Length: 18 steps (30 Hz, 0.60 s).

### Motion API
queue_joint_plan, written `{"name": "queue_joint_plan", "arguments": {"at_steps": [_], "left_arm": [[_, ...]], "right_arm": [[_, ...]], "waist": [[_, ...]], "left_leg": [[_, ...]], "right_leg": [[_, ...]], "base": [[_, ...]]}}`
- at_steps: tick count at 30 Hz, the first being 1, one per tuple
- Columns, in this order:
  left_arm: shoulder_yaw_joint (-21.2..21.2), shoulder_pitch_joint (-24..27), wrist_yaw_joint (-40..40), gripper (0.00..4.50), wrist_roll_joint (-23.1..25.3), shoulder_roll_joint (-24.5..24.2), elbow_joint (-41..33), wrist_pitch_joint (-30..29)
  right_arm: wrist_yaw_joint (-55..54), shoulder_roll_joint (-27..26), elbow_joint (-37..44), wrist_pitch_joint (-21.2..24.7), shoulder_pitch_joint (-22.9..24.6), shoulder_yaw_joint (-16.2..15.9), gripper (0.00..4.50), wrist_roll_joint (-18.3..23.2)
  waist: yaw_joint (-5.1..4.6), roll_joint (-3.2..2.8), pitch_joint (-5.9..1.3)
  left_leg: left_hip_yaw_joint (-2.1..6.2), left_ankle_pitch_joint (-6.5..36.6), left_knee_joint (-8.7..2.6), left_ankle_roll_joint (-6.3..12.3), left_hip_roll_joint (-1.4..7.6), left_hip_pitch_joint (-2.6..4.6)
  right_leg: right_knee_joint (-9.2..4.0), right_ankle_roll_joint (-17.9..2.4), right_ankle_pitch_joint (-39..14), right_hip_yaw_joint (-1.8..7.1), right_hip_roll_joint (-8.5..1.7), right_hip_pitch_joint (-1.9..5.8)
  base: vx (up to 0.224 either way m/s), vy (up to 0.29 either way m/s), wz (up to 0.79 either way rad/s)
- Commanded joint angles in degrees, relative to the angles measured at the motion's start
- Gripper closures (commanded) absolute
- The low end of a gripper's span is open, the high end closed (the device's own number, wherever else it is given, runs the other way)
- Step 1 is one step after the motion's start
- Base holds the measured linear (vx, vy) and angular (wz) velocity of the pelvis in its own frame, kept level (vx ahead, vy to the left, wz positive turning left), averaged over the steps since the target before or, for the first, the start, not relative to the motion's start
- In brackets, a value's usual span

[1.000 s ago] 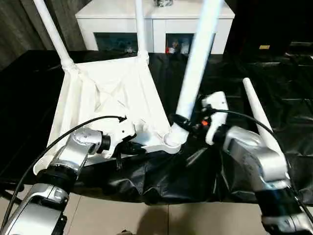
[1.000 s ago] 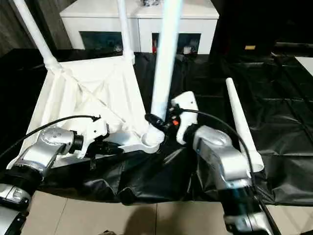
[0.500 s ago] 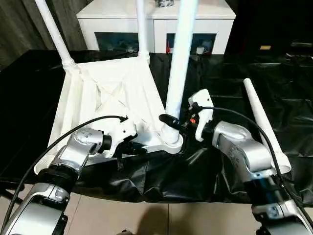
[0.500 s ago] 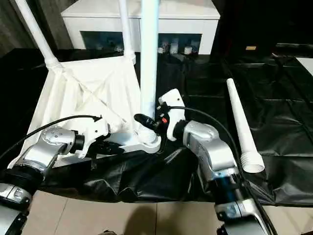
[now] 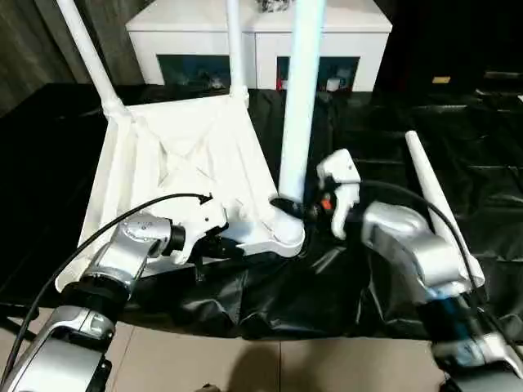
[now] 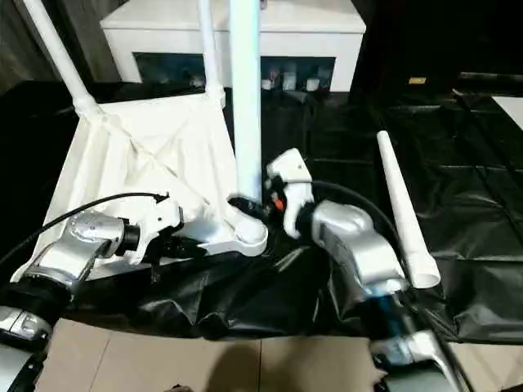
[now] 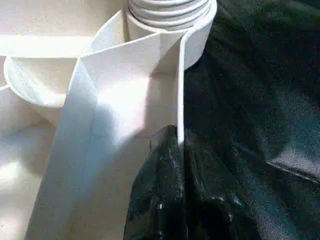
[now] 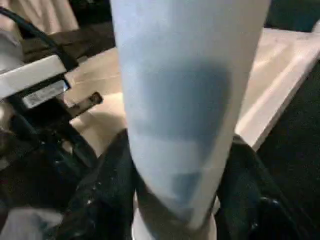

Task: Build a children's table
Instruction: Insert table leg to table base

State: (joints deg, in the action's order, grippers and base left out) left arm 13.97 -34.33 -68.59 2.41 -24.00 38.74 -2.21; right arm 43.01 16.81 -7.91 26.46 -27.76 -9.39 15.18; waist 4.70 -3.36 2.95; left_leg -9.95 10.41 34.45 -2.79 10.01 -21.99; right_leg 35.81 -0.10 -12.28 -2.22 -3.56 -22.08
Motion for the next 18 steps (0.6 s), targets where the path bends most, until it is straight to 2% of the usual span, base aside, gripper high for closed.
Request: {"name": "queue_joint_plan", "arguments": {"at_steps": [1, 4, 13, 14, 17, 18], "left_arm": [[-0.4, 0.4, -0.1, 4.50, -0.6, -0.8, -0.7, -0.4], [-0.4, 0.2, -0.1, 4.50, -0.6, -0.8, -0.4, -0.3], [-0.6, 0.2, 0.4, 4.50, -0.7, -0.8, -0.3, -0.1], [-0.8, 0.3, 0.7, 4.50, -0.8, -0.7, -0.5, -0.2], [-1.0, 0.5, 1.2, 4.50, -0.8, -0.9, -0.7, -0.2], [-1.2, 0.6, 1.6, 4.50, -0.8, -0.9, -0.6, 0.0]], "right_arm": [[0.7, 0.6, -0.5, 1.8, 1.1, -0.9, 2.67, -0.2], [-0.5, -0.9, -2.3, 1.3, 0.6, 0.5, 2.67, 0.5], [-3.5, -4.8, -8.1, 0.1, 0.9, 5.6, 2.67, 3.8], [-3.8, -5.3, -8.7, 0.0, 1.9, 6.9, 2.67, 4.8], [-3.8, -5.9, -9.1, -0.5, 3.6, 7.8, 2.67, 5.1], [-3.6, -6.0, -9.5, -1.5, 4.5, 7.8, 2.67, 4.8]], "waist": [[0.05, 0.25, -4.07], [0.04, 0.00, -4.11], [-0.32, 0.05, -4.04], [-0.26, 0.14, -4.04], [-0.14, 0.00, -4.10], [-0.09, -0.25, -4.12]], "left_leg": [[1.01, 8.1, -4.00, 1.60, 3.12, 1.17], [1.04, 8.7, -4.02, 1.20, 3.10, 1.24], [1.05, 9.8, -4.18, 0.71, 3.11, 1.30], [1.02, 9.7, -4.17, 0.81, 3.11, 1.25], [1.09, 9.4, -4.19, 0.95, 3.14, 1.16], [1.11, 9.5, -4.17, 0.89, 3.11, 1.22]], "right_leg": [[-3.42, -14.7, 0.2, 2.43, -4.78, 2.35], [-3.41, -15.0, 0.3, 2.41, -4.79, 2.31], [-3.49, -15.6, -0.2, 2.35, -4.80, 2.30], [-3.53, -15.5, -0.2, 2.39, -4.87, 2.34], [-3.44, -15.4, 0.3, 2.34, -4.91, 2.37], [-3.42, -15.4, 0.5, 2.33, -4.89, 2.35]], "base": [[0.000, 0.000, 0.00], [0.000, 0.000, 0.00], [0.000, 0.000, 0.00], [0.000, 0.000, 0.00], [0.000, 0.000, 0.00], [0.000, 0.000, 0.00]]}}
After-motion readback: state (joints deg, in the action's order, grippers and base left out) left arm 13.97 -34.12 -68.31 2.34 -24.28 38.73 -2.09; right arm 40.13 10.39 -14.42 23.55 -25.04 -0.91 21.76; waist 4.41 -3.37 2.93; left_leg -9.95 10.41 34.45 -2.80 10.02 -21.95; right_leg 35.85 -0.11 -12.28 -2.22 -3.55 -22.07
